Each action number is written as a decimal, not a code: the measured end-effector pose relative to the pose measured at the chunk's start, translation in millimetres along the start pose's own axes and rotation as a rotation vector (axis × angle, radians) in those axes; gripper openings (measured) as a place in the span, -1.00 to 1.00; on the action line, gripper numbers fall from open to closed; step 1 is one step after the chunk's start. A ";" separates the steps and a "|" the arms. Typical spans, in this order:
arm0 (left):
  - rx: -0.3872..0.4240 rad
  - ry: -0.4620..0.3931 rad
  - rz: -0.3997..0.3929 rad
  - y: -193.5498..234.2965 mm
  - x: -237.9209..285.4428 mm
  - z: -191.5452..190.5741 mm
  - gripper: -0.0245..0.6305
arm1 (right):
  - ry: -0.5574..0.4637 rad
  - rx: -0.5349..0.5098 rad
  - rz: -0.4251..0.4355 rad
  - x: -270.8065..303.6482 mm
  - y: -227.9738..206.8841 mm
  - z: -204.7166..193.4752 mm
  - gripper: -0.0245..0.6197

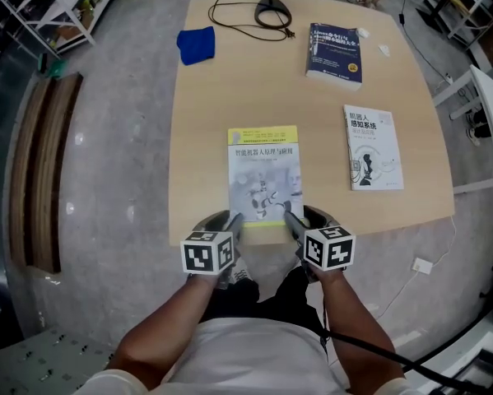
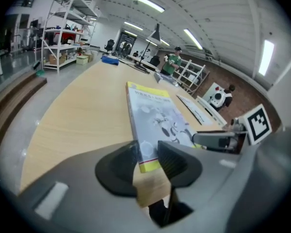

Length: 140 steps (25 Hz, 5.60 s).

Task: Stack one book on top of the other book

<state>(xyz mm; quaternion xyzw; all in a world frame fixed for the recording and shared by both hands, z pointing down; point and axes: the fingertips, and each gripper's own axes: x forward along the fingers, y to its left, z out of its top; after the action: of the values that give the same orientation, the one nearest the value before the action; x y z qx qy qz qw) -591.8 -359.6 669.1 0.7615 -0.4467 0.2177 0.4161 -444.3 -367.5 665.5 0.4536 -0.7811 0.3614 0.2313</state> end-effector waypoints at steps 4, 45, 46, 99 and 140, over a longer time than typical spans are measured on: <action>-0.025 0.051 -0.009 -3.7 -8.9 -17.0 -0.54 | 0.029 -0.010 0.016 -9.4 5.8 -14.9 -0.34; -0.184 0.181 -0.246 -39.6 -51.2 -82.6 -0.55 | -0.026 0.358 0.241 -67.0 39.4 -77.4 -0.63; -0.156 0.175 -0.250 -41.8 -54.4 -78.5 -0.56 | -0.015 0.307 0.218 -70.5 44.5 -74.4 -0.63; -0.038 0.138 -0.228 -249.3 199.1 70.4 -0.51 | -0.026 0.141 0.133 -123.2 -272.2 80.0 -0.62; 0.526 0.324 -0.101 -248.4 182.8 21.7 -0.30 | 0.337 -0.504 -0.090 -110.4 -259.3 27.5 0.10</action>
<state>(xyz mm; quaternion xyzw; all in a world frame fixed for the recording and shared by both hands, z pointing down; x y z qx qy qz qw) -286.1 -405.6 676.4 0.8199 -0.2644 0.4232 0.2807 -164.9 -413.8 664.0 0.3497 -0.7760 0.2159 0.4785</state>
